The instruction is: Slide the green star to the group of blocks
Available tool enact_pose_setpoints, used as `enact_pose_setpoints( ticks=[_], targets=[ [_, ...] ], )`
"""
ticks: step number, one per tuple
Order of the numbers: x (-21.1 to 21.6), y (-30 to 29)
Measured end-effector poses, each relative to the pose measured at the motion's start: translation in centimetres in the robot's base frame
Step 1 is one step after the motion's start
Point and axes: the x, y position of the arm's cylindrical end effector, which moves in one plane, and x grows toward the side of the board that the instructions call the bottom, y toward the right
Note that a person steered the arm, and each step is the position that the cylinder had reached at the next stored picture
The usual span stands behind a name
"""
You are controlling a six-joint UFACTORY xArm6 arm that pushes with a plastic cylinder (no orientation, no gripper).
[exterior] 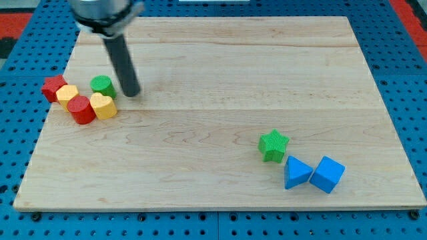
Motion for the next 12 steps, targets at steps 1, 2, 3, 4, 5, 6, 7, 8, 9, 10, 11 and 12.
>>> enact_pose_setpoints(
  ticks=[1, 2, 3, 4, 5, 6, 7, 8, 9, 10, 11, 12],
  targets=[
    [1.7, 13.0],
    [4.2, 24.9],
    [8.4, 27.8],
    [9.6, 19.6],
    [9.6, 13.5],
    [9.6, 14.3],
    [9.8, 19.1],
    [10.1, 21.3],
    [11.1, 17.2],
    [14.2, 15.7],
    [16.8, 15.4],
    [15.7, 9.0]
  ],
)
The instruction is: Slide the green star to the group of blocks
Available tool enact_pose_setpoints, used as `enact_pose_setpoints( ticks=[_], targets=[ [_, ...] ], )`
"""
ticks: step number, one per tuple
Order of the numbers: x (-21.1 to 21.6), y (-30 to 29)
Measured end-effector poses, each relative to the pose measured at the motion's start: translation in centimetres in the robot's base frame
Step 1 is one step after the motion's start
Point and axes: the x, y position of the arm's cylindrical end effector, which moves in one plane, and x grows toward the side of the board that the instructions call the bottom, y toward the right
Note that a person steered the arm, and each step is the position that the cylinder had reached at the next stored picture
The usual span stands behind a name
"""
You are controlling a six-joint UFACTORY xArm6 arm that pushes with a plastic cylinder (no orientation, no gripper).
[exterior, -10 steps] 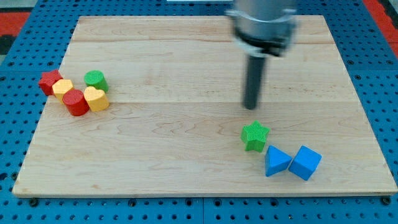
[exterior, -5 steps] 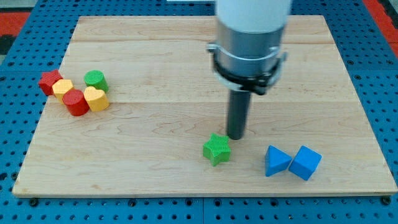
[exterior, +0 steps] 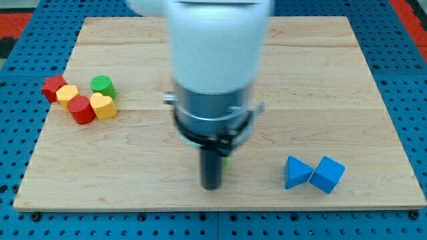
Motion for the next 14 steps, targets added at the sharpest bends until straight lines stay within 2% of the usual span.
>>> enact_pose_setpoints(
  ticks=[1, 2, 3, 4, 5, 6, 7, 8, 9, 10, 11, 14],
  targets=[
    [-7.5, 1.2],
    [-13.6, -2.4],
    [-10.9, 2.1],
    [-6.4, -1.2],
    [-6.2, 9.3],
    [-10.1, 8.9],
    [-13.7, 5.8],
    [-14.2, -5.9],
    [-13.4, -6.2],
    [-11.0, -2.8],
    [-11.0, -7.3],
    [-11.6, -8.8]
  ],
)
